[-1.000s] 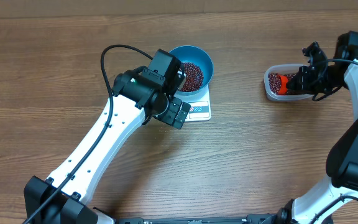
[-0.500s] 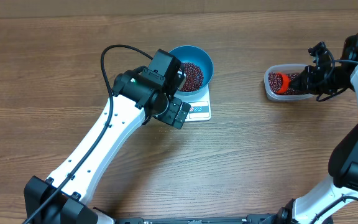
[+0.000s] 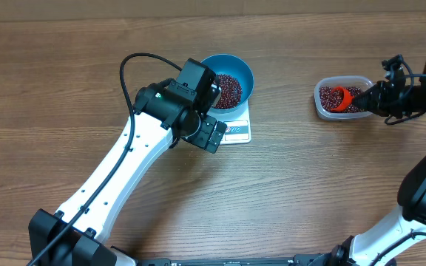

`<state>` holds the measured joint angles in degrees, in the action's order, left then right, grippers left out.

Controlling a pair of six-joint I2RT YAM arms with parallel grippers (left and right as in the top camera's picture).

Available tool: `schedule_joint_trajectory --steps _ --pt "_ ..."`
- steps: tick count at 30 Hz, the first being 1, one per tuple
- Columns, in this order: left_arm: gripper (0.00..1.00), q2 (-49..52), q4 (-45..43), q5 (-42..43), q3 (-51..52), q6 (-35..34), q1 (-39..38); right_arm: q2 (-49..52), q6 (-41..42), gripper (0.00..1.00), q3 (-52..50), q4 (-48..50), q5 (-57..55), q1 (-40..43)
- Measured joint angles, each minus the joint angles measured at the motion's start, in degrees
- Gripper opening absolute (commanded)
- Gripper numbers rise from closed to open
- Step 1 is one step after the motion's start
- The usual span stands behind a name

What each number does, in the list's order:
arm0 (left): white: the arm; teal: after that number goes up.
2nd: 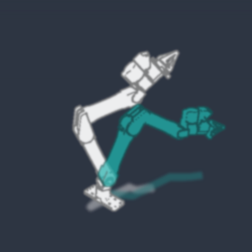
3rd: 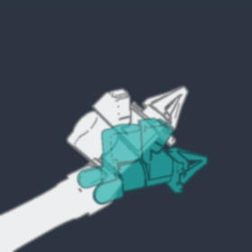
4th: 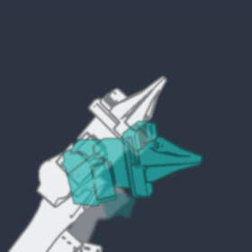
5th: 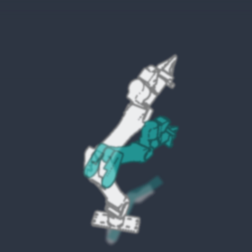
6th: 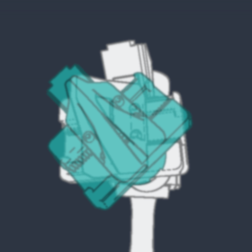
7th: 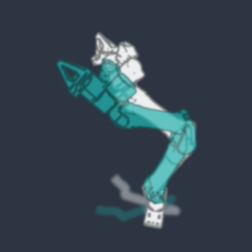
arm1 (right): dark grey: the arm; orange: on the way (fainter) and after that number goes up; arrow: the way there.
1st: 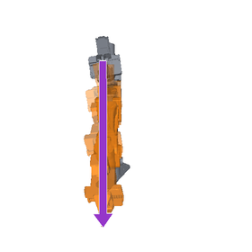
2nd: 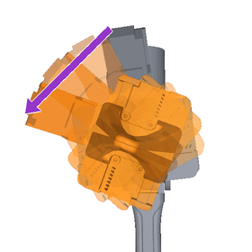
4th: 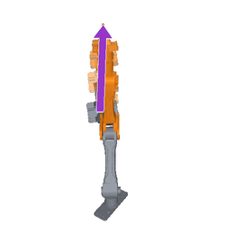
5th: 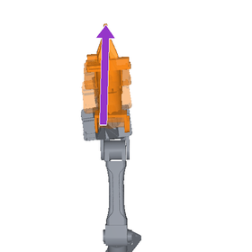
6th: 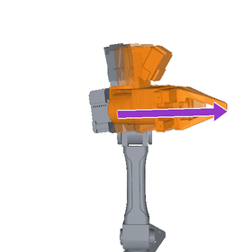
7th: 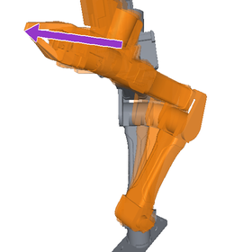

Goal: Scoop item into bowl and weigh 150g on scale
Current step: 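Drag the red cup through the beans with the right gripper to scoop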

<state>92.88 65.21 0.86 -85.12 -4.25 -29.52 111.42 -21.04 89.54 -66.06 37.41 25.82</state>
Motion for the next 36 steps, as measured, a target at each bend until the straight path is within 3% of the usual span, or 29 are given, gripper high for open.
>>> schedule_joint_trajectory --steps 36 --pt "1.00 0.0 0.0 0.0 0.0 0.0 0.0 0.4 -2.4 0.04 -0.1 -3.8 20.3 5.7"
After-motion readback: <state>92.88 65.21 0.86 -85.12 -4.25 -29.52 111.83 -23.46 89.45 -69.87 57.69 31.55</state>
